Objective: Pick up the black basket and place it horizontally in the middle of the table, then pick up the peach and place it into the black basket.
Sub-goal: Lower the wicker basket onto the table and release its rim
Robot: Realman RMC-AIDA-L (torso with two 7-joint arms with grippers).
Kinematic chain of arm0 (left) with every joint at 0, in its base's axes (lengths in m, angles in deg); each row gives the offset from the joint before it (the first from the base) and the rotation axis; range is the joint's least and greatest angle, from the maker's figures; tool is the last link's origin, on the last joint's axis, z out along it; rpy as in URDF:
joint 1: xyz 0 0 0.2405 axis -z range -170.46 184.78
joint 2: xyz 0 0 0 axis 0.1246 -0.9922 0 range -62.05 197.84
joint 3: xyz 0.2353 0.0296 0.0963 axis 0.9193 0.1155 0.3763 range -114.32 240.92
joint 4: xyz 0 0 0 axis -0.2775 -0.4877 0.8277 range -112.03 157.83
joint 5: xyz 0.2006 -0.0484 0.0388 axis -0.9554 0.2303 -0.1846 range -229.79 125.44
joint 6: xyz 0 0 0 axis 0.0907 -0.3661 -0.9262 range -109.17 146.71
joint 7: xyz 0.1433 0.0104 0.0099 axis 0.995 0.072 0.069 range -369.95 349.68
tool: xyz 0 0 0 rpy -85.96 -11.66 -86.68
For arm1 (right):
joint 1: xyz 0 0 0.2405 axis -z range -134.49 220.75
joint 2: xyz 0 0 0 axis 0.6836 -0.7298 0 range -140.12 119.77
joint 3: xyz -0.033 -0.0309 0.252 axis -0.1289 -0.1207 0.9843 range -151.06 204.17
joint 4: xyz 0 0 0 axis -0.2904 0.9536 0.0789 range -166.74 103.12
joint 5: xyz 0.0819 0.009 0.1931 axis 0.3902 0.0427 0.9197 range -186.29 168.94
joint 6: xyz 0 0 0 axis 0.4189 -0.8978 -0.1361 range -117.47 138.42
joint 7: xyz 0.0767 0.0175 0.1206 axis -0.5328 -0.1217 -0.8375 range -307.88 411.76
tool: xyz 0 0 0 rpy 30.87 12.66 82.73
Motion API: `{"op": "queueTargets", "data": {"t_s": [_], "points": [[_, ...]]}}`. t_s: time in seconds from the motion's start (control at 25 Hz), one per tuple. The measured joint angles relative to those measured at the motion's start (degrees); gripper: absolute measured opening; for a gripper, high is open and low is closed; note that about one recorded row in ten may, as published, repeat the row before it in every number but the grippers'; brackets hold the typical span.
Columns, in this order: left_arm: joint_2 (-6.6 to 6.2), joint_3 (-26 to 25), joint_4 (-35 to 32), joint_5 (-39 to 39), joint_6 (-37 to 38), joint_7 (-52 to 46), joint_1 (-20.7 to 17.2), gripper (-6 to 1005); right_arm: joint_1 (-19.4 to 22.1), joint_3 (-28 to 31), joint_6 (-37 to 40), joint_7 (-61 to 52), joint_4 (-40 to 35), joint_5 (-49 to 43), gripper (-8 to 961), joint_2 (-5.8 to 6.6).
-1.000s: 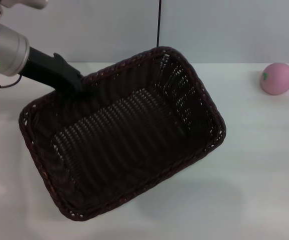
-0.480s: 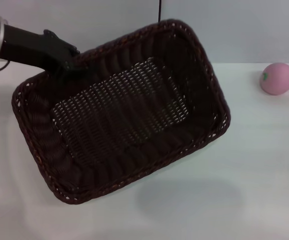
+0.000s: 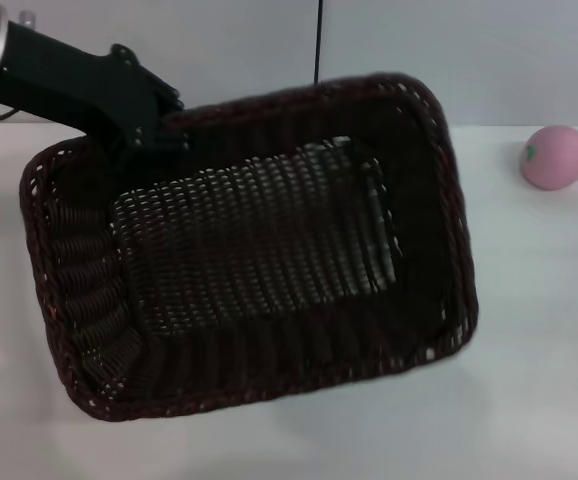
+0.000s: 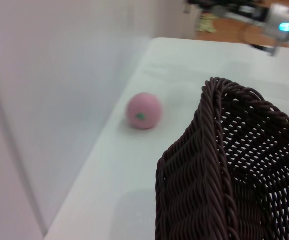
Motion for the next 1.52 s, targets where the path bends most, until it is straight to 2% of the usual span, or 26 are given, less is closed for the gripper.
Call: {"op": "queueTargets", "data": {"t_s": [0.16,0.32,0.52,1.52], "points": [[0.55,0.5,0.2,-0.2,1.2,1.8,1.3,187,0.1,0.0,0.0,0.0,0.2,0.0,477,0.00],[1.88,5.1,0.9,-0.5,-0.6,3.5,2.5,190,0.2,0.0,0.0,0.0,0.6,0.0,478,-0.05],[2.60,9.9,2.5,-0.6,-4.7,4.0,2.9,194,0.4,0.0,0.0,0.0,0.7,0.0,478,-0.07],[3.12,11.4,10.4,0.0,-9.5,6.1,5.3,215,0.5,0.0,-0.1,0.2,0.9,0.0,478,-0.02]]}}
